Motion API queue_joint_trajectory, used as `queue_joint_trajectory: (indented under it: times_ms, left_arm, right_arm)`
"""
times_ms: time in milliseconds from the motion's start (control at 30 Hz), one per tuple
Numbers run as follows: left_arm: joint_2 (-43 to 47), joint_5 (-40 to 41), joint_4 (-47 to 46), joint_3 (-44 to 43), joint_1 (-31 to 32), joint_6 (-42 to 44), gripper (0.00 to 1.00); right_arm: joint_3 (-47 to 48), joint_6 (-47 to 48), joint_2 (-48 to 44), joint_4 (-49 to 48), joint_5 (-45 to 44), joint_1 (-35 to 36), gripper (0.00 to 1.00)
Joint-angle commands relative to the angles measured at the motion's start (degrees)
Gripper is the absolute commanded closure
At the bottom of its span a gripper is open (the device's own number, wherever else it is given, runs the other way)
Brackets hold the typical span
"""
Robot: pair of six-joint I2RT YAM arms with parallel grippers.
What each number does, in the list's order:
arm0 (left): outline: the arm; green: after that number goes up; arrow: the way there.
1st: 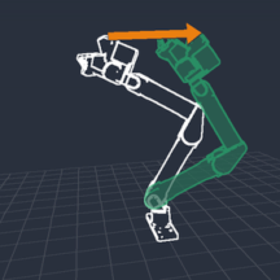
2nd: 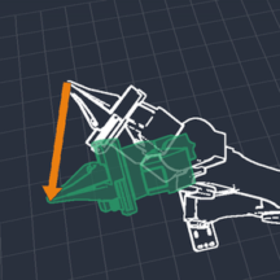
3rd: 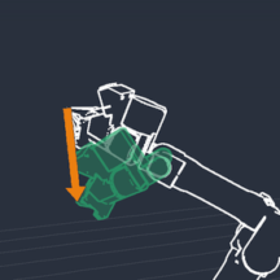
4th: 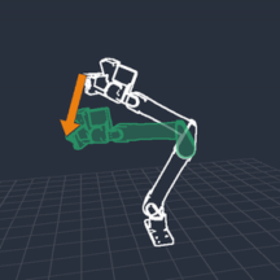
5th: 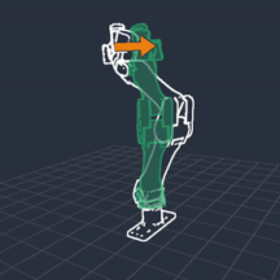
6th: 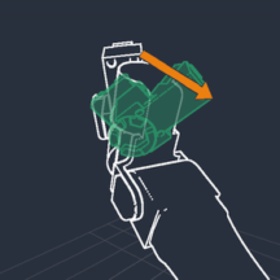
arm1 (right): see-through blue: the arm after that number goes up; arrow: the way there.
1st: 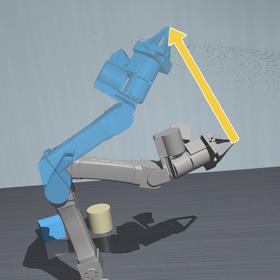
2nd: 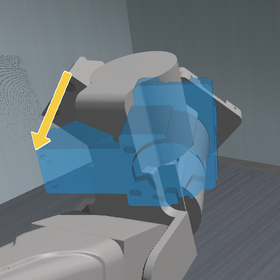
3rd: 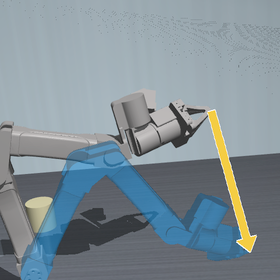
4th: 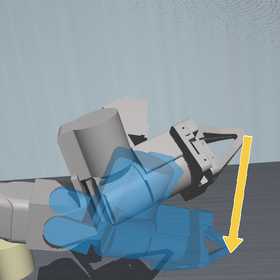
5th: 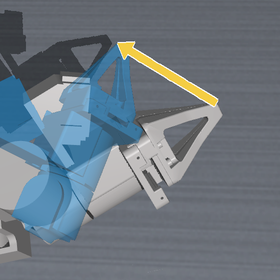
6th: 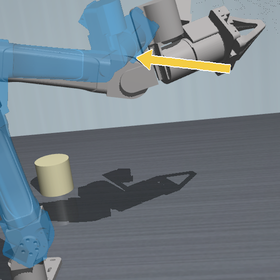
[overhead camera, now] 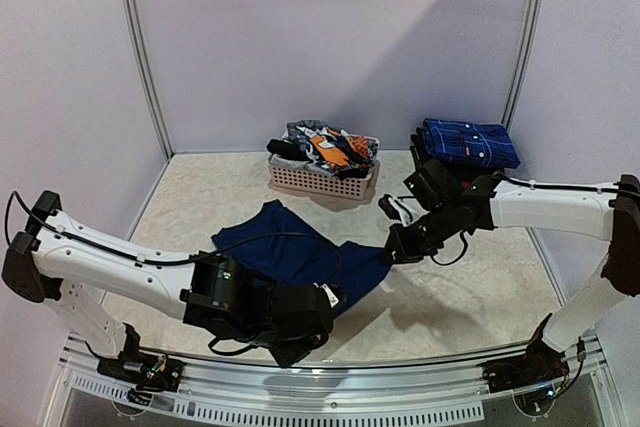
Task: Fold and stack the mixed laundry pile
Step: Fold the 2/3-rectangle-folded T-shirt at the center of the board.
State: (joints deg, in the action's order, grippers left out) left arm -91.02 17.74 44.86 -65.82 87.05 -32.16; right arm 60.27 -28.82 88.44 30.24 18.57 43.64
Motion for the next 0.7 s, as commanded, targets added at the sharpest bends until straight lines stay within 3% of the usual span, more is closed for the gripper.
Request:
queue_joint_trajectory:
  times_ms: [0, 667]
  left_arm:
    - [4.58, 4.3, 4.19, -0.28, 0.49, 0.29, 1.0]
    - [20.16, 10.33, 7.91, 7.1, -10.37, 0.71, 1.0]
  right_arm:
    - [6.67, 2.37, 1.47, 5.41, -1.89, -0.29, 1.0]
    - [31.97, 6.52, 17.55, 13.31, -1.08, -0.39, 1.0]
